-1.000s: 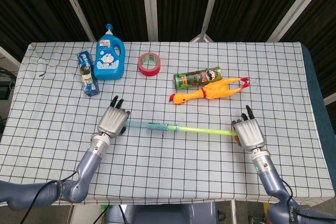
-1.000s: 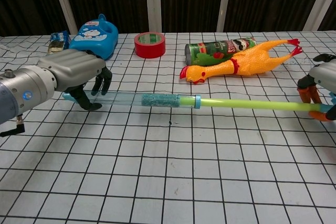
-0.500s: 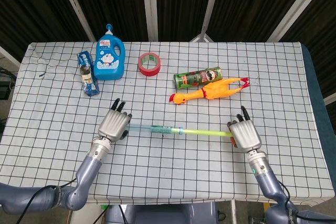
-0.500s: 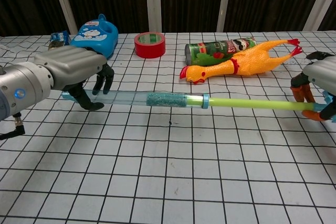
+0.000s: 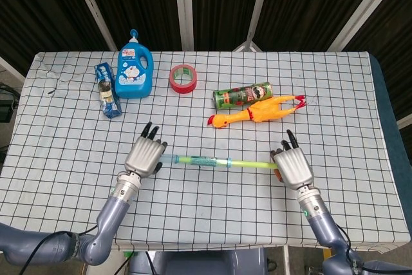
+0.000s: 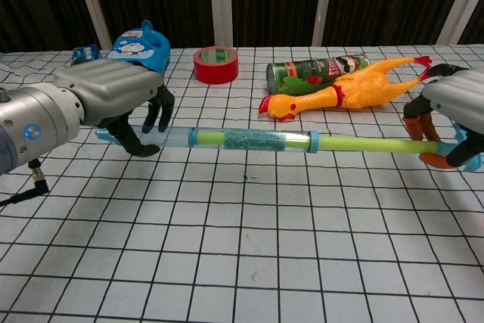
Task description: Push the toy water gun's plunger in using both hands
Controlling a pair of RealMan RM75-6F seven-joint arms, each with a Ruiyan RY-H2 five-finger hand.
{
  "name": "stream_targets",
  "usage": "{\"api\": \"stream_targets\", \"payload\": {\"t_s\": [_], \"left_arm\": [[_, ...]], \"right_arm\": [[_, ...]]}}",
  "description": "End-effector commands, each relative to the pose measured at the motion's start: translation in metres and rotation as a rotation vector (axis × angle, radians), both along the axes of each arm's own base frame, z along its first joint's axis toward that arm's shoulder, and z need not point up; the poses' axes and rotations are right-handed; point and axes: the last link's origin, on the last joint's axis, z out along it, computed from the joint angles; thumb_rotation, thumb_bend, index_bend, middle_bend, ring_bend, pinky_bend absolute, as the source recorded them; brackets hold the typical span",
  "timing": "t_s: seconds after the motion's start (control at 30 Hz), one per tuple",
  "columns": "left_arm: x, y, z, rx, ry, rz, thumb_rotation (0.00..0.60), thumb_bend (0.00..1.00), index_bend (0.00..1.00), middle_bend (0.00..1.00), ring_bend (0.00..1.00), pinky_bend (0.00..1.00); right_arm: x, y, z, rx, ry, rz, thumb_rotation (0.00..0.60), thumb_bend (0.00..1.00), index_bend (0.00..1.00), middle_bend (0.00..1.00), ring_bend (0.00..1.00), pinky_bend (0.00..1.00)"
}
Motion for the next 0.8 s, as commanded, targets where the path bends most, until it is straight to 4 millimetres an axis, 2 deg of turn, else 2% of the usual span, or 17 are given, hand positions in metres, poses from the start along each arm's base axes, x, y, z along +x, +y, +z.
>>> {"api": "stream_targets", "payload": {"t_s": [0.03,0.8], "left_arm": [[0.001,-0.001,-0.001,-0.002,0.002,-0.002,0.6,0.47,0.52,0.6,0.12,0.0],[0.008,-0.008,-0.006,0.009,-0.022,0.009,0.6,0.47,0.53,0.6,0.13,0.0]], "right_arm": [[0.004,0.001,-0.001,0.004,-0.001,0.008,0.6,0.5,0.85,0.61,0.27,0.0],[0.041,0.009,-0.012,0.025,-0.028,0.069,0.6,0.5,0.86,0.61,0.27,0.0]]}}
